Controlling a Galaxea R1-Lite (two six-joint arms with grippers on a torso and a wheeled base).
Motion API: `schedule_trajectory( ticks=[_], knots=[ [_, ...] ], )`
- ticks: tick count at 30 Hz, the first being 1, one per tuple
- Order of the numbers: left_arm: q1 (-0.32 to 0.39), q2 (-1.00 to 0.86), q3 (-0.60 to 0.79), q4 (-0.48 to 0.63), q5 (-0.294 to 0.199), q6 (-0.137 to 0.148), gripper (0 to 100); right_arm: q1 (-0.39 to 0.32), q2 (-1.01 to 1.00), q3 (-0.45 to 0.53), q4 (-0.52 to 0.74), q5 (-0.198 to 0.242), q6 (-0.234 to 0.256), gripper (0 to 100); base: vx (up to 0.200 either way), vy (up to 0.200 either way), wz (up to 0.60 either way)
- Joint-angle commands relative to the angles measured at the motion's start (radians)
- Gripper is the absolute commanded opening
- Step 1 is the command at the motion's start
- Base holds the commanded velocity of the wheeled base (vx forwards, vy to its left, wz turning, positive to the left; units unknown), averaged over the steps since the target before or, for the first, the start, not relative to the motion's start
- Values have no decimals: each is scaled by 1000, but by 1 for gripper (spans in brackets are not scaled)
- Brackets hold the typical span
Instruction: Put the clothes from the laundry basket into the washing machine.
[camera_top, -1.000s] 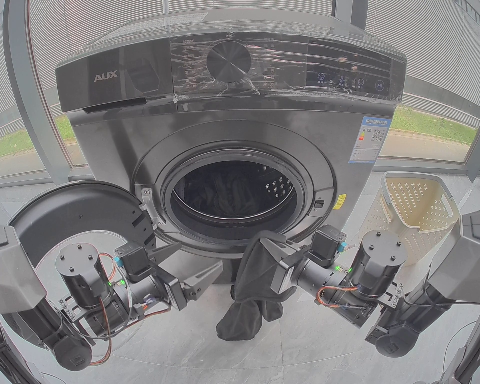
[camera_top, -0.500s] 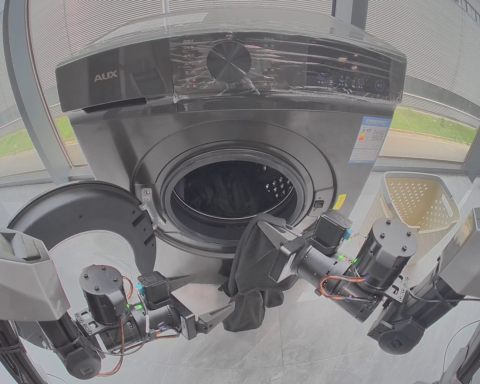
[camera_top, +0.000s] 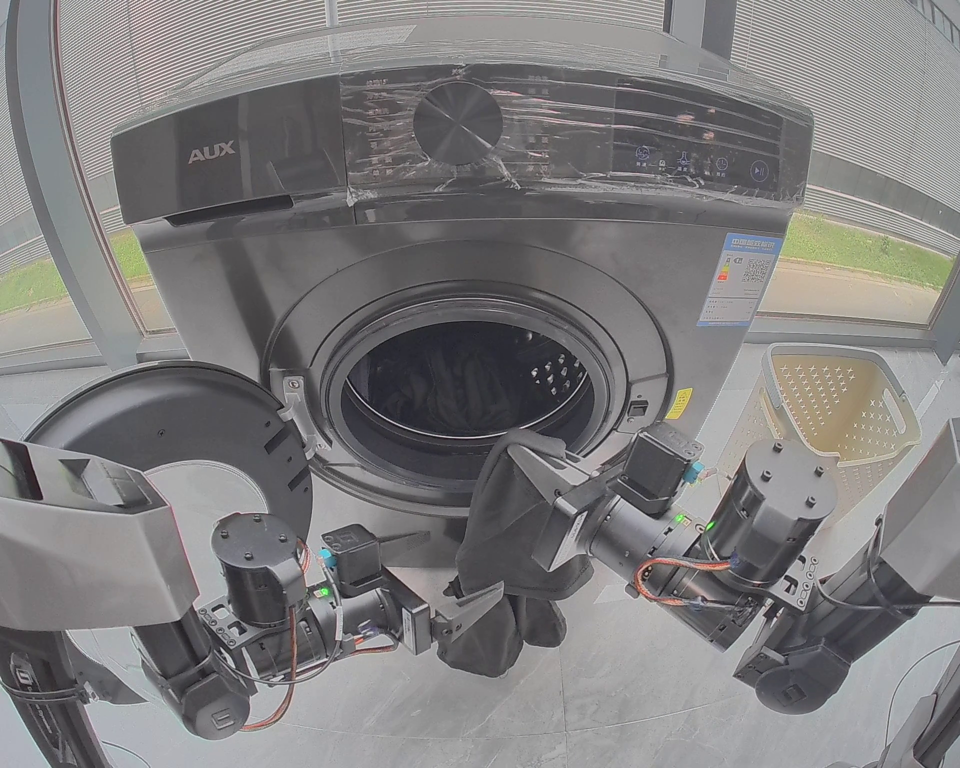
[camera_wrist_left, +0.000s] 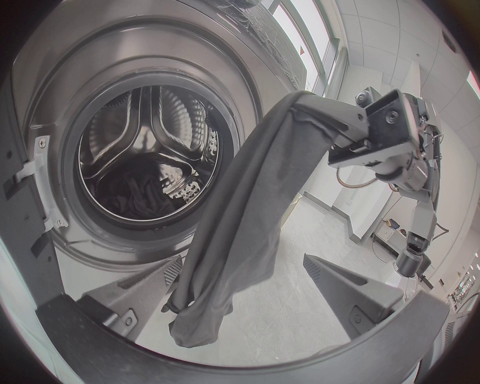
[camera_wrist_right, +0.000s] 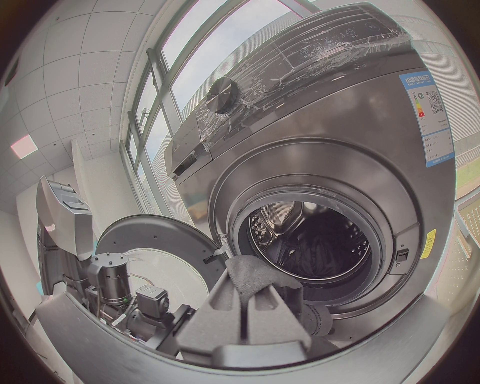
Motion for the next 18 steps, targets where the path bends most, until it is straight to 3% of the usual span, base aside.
schedule_trajectory(
  ticks=[1, 18],
  knots=[
    [0, 57, -73, -2, 3, 1, 100, 12, -2, 8, -1, -1, 0, 0, 0, 0, 0],
    [-38, 63, -188, -2, 19, -4, 100, 24, 10, 16, -3, -3, 8, 0, 0, 0, 0]
  ],
)
